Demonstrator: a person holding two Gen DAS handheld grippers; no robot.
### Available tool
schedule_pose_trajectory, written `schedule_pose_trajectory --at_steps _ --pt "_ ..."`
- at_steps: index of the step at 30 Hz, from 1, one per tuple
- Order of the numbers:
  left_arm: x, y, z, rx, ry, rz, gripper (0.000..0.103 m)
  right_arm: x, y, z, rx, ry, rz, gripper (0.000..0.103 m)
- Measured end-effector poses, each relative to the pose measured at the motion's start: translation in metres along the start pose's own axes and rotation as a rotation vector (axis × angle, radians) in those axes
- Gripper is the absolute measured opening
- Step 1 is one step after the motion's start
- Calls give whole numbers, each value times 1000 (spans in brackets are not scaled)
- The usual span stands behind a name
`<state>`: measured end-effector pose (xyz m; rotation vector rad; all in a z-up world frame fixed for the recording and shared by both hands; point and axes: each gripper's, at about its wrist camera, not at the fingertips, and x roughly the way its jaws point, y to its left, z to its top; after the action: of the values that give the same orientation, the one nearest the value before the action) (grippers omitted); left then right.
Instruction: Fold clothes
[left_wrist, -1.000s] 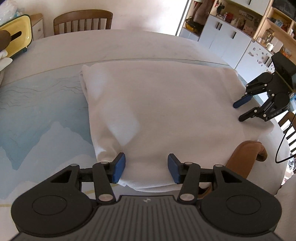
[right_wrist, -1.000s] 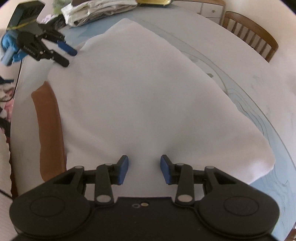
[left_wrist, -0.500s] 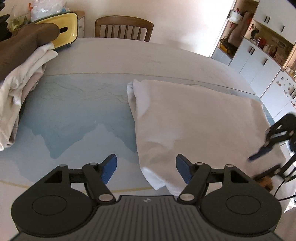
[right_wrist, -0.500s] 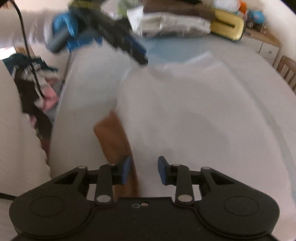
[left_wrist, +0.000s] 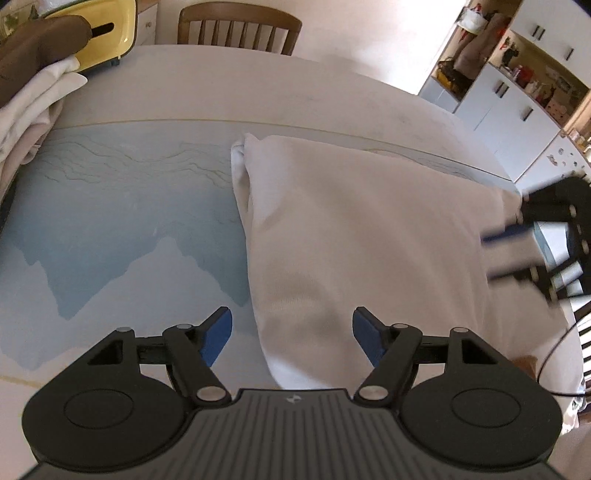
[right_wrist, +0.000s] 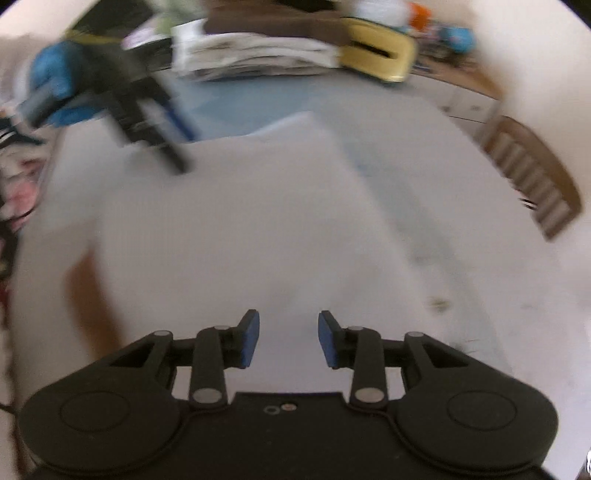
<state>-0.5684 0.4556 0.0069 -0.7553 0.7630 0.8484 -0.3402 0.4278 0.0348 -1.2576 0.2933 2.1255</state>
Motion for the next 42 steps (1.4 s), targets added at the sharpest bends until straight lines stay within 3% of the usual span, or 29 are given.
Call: schedule_pose_trajectory --at_steps 3,8,14,16,20,25,29,35,42 --pt "3 -4 6 12 -1 7 71 16 -23 7 8 10 -45 103" --pt "6 -10 12 57 -15 79 71 39 -30 -8 -37 59 -16 103" --pt "13 -4 23 18 -4 84 71 32 -31 -9 -13 29 6 103" --pt "14 -6 25 27 -7 92 71 17 -24 -7 -34 -20 68 103" --pt "15 -4 26 35 2 83 71 15 2 -13 -161 -1 111 103" --pt "16 -4 25 49 19 80 71 14 4 -17 -147 -6 110 103" --pt "15 -2 26 57 22 76 71 5 10 -10 -181 -24 179 103" --pt "17 4 31 17 36 47 71 15 26 -23 -201 16 201 103" --pt "37 -3 31 -12 122 12 75 17 17 -24 -150 -14 209 103"
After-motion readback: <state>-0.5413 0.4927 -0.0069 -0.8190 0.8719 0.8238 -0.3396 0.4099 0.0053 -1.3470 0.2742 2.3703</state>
